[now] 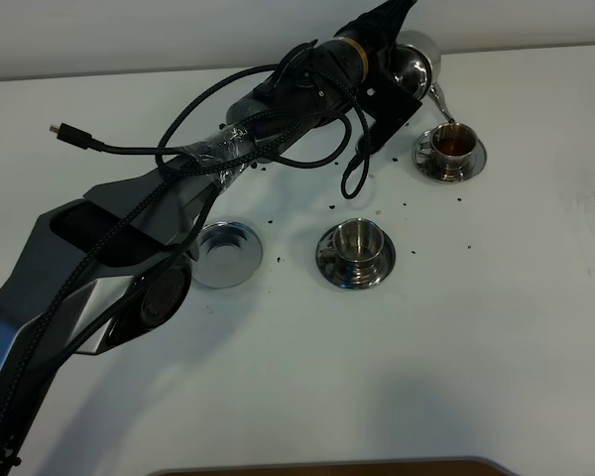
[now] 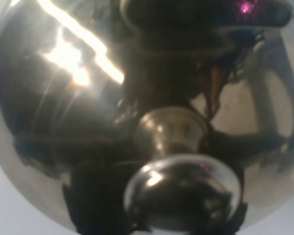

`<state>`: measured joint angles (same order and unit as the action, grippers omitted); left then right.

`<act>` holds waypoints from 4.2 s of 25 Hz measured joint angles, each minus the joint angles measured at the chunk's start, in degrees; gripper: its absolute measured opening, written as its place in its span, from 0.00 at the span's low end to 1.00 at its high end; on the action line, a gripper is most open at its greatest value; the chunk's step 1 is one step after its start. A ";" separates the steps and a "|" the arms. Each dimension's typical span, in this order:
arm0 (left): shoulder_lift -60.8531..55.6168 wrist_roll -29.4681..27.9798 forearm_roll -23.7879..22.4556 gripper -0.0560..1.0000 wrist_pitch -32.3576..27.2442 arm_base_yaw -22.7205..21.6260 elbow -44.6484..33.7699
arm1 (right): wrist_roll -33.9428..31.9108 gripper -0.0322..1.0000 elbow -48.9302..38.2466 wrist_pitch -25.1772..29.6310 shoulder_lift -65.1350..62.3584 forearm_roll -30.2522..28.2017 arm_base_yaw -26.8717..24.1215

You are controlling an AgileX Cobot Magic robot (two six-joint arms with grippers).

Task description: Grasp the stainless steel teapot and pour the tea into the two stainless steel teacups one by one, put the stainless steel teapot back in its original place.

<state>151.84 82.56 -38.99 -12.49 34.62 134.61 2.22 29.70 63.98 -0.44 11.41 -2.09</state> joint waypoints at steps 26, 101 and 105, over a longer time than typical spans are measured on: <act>0.00 2.66 0.06 0.28 1.87 0.00 0.00 | 0.00 0.27 0.00 0.00 0.00 0.00 0.00; -15.07 -47.19 34.51 0.28 -55.80 -2.60 0.07 | 0.00 0.26 0.00 0.00 0.00 0.00 0.00; -19.42 -47.29 34.76 0.28 -55.85 -3.37 -1.84 | 0.00 0.26 0.00 0.00 0.00 0.00 0.00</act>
<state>132.42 35.26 -4.23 -68.33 31.25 132.77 2.22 29.70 63.98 -0.44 11.41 -2.09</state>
